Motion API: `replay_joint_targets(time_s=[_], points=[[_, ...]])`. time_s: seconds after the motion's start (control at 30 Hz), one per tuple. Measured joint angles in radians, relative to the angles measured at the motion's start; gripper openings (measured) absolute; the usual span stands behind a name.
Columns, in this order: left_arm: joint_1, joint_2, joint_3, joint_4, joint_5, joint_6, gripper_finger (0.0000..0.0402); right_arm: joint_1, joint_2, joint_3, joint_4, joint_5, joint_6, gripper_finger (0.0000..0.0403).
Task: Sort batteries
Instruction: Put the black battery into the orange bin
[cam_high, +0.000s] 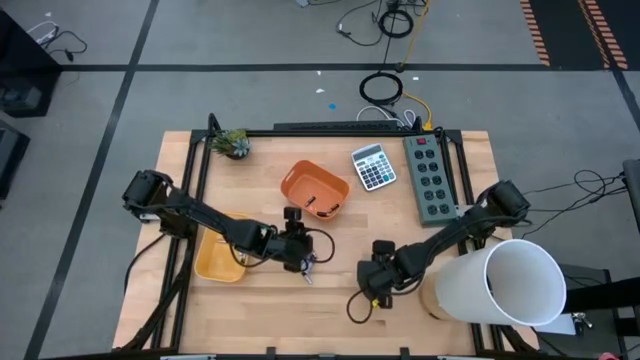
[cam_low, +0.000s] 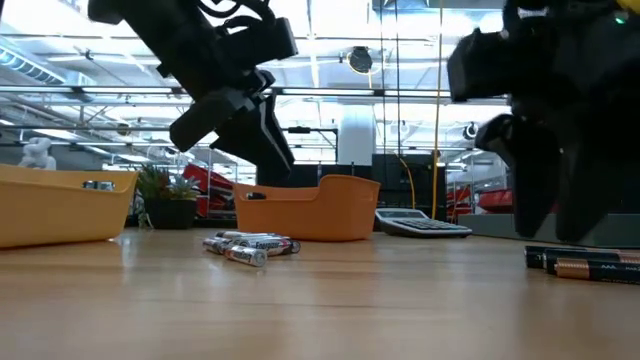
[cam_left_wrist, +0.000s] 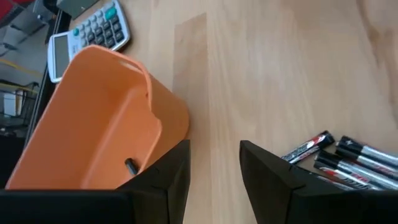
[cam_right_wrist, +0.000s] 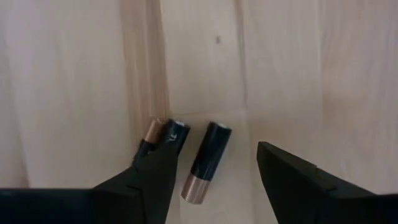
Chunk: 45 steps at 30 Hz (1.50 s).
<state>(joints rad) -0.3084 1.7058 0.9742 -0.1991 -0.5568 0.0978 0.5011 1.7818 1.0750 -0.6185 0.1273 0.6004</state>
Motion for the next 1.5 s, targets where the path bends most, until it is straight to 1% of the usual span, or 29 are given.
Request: replay_joint_targets(time_s=[0.1, 0.23, 0.53, 0.6, 0.67, 0.8, 0.87, 0.97, 1.17, 1.23, 1.33, 1.4, 1.5], points=[[0.0, 0.0, -0.054, 0.083, -0.001, 0.017, 0.0147, 0.008, 0.002, -0.001, -0.004, 0.008, 0.019, 0.0211], [0.001, -0.003, -0.081, 0.129, -0.002, 0.015, 0.0147, 0.016, 0.001, -0.001, -0.008, 0.027, 0.042, 0.0211], [-0.003, -0.012, -0.086, 0.139, 0.002, 0.015, 0.0147, 0.027, -0.007, -0.001, -0.015, 0.039, 0.034, 0.021], [-0.013, -0.026, -0.086, 0.143, 0.051, 0.02, 0.0147, 0.053, -0.023, 0.001, 0.04, 0.042, -0.008, 0.021], [-0.032, -0.037, -0.086, 0.151, 0.095, 0.028, 0.0147, 0.103, -0.025, 0.017, 0.125, 0.036, -0.078, 0.021], [-0.055, -0.041, -0.086, 0.17, 0.099, 0.015, 0.0147, 0.204, 0.002, 0.02, 0.287, 0.049, -0.171, 0.021], [-0.055, -0.041, -0.086, 0.168, 0.091, -0.005, 0.0147, 0.236, 0.029, 0.021, 0.311, 0.059, -0.192, 0.021], [-0.054, -0.041, -0.086, 0.167, 0.086, -0.048, 0.0147, 0.263, 0.091, 0.062, 0.28, 0.074, -0.197, 0.021], [-0.063, -0.041, -0.086, 0.156, 0.085, -0.131, 0.0147, 0.271, 0.235, 0.183, 0.119, 0.112, -0.262, 0.0209], [-0.075, -0.041, -0.086, 0.15, 0.085, -0.155, 0.0147, 0.269, 0.261, 0.206, 0.073, 0.127, -0.266, 0.0209], [-0.094, -0.041, -0.086, 0.146, 0.085, -0.171, 0.0147, 0.261, 0.264, 0.21, 0.07, 0.115, -0.269, 0.0207], [-0.104, -0.041, -0.086, 0.144, 0.085, -0.172, 0.0147, 0.26, 0.261, 0.208, 0.077, 0.102, -0.287, 0.0194], [-0.113, -0.041, -0.086, 0.144, 0.081, -0.191, 0.0147, 0.254, 0.262, 0.208, 0.082, 0.066, -0.311, 0.0153]])
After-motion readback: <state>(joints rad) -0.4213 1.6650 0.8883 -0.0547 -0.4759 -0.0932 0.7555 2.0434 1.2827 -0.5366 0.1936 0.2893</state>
